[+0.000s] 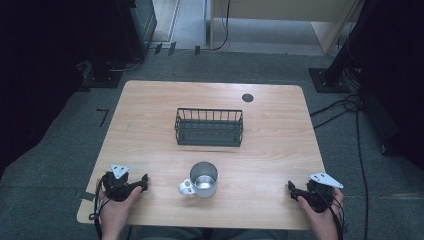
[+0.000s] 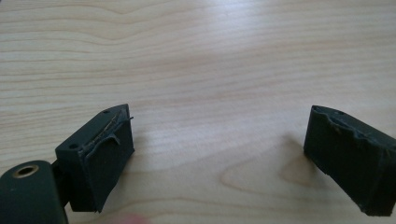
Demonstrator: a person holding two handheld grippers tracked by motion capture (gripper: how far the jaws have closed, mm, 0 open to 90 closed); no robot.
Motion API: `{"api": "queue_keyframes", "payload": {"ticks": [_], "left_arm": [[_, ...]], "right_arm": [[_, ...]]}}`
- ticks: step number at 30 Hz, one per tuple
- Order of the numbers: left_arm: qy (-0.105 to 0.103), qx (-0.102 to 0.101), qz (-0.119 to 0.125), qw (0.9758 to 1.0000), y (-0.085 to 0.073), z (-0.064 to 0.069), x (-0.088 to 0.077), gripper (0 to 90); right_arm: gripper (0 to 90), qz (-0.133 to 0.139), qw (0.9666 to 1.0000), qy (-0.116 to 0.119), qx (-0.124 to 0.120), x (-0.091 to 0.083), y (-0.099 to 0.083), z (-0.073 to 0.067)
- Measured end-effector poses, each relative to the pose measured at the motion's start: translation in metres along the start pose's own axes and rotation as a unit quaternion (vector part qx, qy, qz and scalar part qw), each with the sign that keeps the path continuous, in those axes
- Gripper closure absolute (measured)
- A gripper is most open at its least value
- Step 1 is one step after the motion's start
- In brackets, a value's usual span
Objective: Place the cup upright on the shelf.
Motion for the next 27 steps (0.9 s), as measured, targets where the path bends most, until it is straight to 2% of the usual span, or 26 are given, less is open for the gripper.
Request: {"api": "queue_keyframes", "payload": {"ticks": [5, 8, 10, 15, 18, 22, 27], "left_arm": [[-0.004, 0.002, -0.001, 1.0, 0.0, 0.001, -0.002, 7.7], [-0.025, -0.014, 0.01, 0.9995, 0.005, 0.006, -0.005, 7.8], [-0.03, -0.012, 0.016, 0.9994, 0.007, 0.011, -0.007, 7.7], [-0.057, -0.004, 0.032, 0.9979, 0.017, 0.034, -0.017, 7.6], [-0.079, -0.005, 0.041, 0.996, 0.024, 0.05, -0.024, 7.7], [-0.105, 0.01, 0.049, 0.9932, 0.033, 0.071, -0.033, 7.7], [-0.134, 0.016, 0.058, 0.9892, 0.046, 0.09, -0.043, 7.8]], "right_arm": [[9.2, -0.003, 1.0, 0.005, -0.003, 0.001, 0.0, -0.001], [8.8, -0.003, 1.0, 0.006, -0.002, 0.0, 0.0, -0.002], [8.5, -0.004, 1.0, 0.006, -0.003, 0.001, -0.001, -0.002], [8.1, -0.005, 1.0, 0.007, -0.003, 0.001, -0.001, -0.002], [8.1, -0.005, 1.0, 0.006, -0.003, 0.001, -0.001, -0.002], [8.1, -0.005, 1.0, 0.006, -0.003, 0.001, -0.001, -0.002], [8.1, -0.005, 1.0, 0.006, -0.003, 0.001, -0.001, -0.002]]}}
Point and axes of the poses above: each handheld gripper's, and its own axes: x roughly forward along the jaws, y roughly out of its top, z roughly to its right, the point moved 10 cm from there along x, roughly forward along the jaws, and after that the axes turned 12 degrees about z, right-handed, at the moved point
